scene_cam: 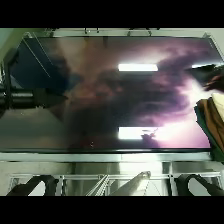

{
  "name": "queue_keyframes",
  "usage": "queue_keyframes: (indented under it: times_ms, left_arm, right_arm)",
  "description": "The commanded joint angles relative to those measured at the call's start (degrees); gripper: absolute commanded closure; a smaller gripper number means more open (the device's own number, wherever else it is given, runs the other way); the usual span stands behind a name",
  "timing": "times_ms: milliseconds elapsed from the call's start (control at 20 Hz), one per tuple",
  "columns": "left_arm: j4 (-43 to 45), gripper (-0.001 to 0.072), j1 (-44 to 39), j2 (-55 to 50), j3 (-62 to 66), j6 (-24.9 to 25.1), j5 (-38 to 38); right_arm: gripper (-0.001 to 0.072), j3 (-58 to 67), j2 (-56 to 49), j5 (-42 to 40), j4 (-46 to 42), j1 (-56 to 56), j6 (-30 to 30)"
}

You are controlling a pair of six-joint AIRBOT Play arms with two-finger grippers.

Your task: Fold the shirts.

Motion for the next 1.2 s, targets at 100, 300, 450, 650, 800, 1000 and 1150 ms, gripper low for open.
queue_keyframes:
  times_ms: [100, 300, 450, 650, 800, 1000, 1150]
  left_arm:
    - [-0.63, 0.069, 0.52, 8.41, -11.43, 1.25, 1.27]
    - [-0.63, 0.069, 3.17, 11.89, -15.52, 1.22, 1.27]
    - [-0.68, 0.0691, 4.87, 13.29, -16.11, 1.22, 1.31]
    - [-0.63, 0.0691, 7.23, 15.87, -16.11, 1.22, 1.51]
    - [-0.61, 0.0691, 9.62, 17.46, -16.11, 1.22, 1.4]
    - [-0.61, 0.0691, 11.5, 18.34, -16.13, 1.22, 1.31]
    - [-0.61, 0.0691, 11.76, 18.34, -16.11, 1.22, 1.33]
  right_arm:
    - [0.0686, -9.68, -1.18, -11.76, 1.68, 22.53, -5.92]
    - [0.0685, -9.99, -1.97, -12.04, 2.89, 23.43, -6.73]
    - [0.0684, -9.99, -1.97, -11.91, 3.19, 23.43, -6.71]
    - [0.0685, -9.99, -1.97, -10.99, 3.19, 23.43, -6.71]
    - [0.0685, -9.99, -1.97, -10.97, 3.21, 23.43, -6.71]
    - [0.0685, -9.99, -1.97, -10.97, 3.21, 23.43, -6.71]
    - [0.0685, -9.99, -1.97, -10.97, 3.19, 23.43, -6.71]
